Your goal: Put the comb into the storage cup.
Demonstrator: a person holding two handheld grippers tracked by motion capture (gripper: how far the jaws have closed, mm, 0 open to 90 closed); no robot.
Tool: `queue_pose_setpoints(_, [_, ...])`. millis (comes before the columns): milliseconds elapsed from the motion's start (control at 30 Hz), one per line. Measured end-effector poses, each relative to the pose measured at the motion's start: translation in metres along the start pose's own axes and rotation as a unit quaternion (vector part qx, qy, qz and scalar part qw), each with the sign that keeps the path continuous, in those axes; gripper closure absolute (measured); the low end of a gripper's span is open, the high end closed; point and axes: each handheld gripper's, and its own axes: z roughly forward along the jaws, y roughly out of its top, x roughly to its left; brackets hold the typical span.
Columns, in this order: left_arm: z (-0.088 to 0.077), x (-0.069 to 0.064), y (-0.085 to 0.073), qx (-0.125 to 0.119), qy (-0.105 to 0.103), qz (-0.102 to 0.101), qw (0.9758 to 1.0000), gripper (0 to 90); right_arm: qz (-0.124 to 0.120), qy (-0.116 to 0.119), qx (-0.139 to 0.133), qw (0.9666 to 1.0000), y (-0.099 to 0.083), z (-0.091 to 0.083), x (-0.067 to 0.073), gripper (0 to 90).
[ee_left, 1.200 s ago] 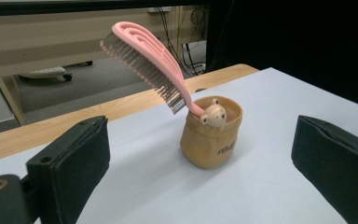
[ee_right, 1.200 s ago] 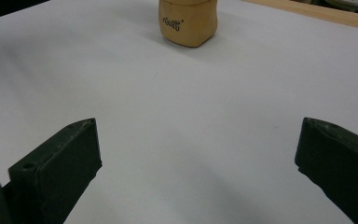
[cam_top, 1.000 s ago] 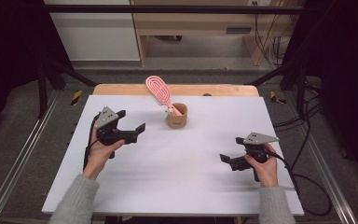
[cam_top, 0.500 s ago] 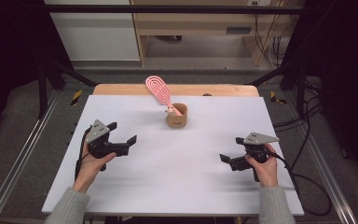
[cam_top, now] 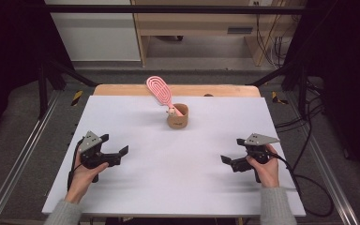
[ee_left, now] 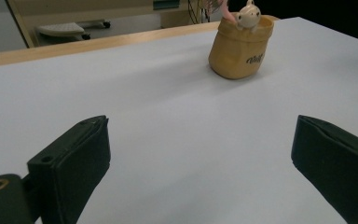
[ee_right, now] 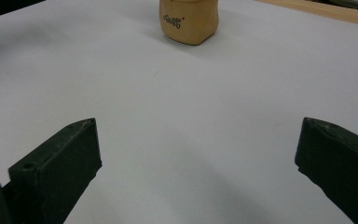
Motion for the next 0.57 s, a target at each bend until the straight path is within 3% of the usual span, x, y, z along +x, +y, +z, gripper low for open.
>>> queue_pose_setpoints(567, [-0.003,0.012,-0.016,0.014,0.011,-0.015,0.9997,3.9,0.002,0.001,0.004,1.0,-0.003,0.001,-0.001,0.6])
